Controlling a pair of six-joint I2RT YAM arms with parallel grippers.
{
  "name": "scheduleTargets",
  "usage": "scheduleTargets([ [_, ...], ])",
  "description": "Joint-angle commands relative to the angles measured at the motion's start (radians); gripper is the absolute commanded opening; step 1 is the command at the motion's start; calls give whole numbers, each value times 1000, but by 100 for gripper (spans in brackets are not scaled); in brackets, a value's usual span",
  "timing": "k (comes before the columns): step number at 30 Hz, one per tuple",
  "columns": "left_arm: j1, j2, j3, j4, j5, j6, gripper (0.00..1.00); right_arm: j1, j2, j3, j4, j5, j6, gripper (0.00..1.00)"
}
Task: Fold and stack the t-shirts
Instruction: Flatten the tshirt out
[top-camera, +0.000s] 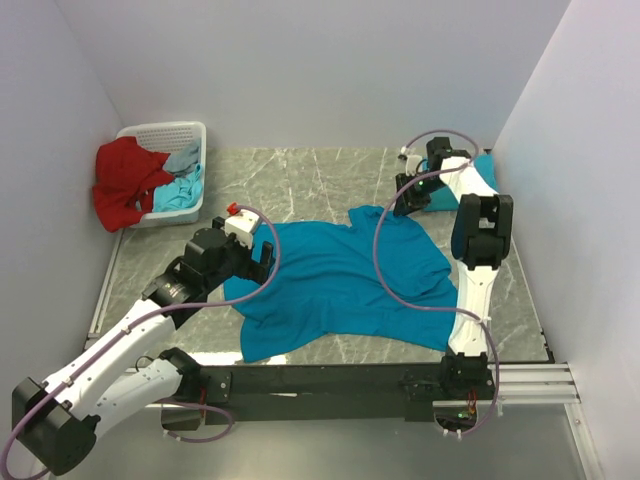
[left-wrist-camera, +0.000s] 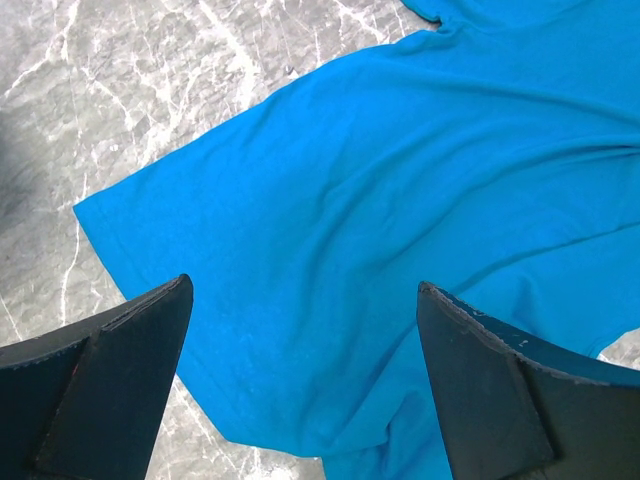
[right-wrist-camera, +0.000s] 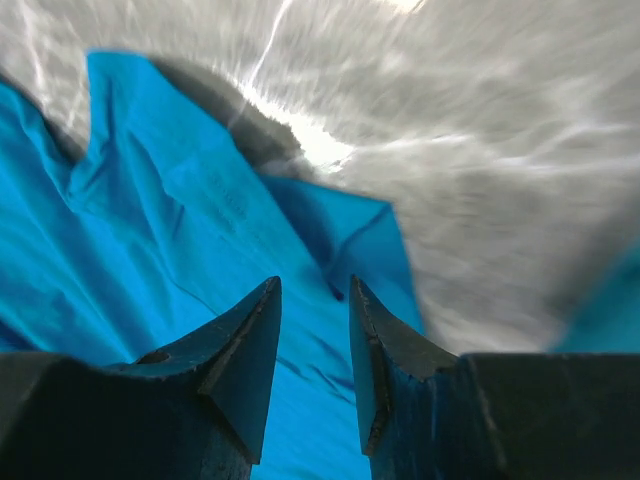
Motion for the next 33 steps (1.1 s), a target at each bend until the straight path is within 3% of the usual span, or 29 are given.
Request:
scheduleTargets([
  [1,4,4,25,12,0,16,99,17,-25,-2,-33,-46,11,41],
  [17,7,13,27,8,13,16,99,-20,0,-54,-18,-28,9,40],
  [33,7,15,25,8,9,16,99,-16,53,0,-42,-49,23,32],
])
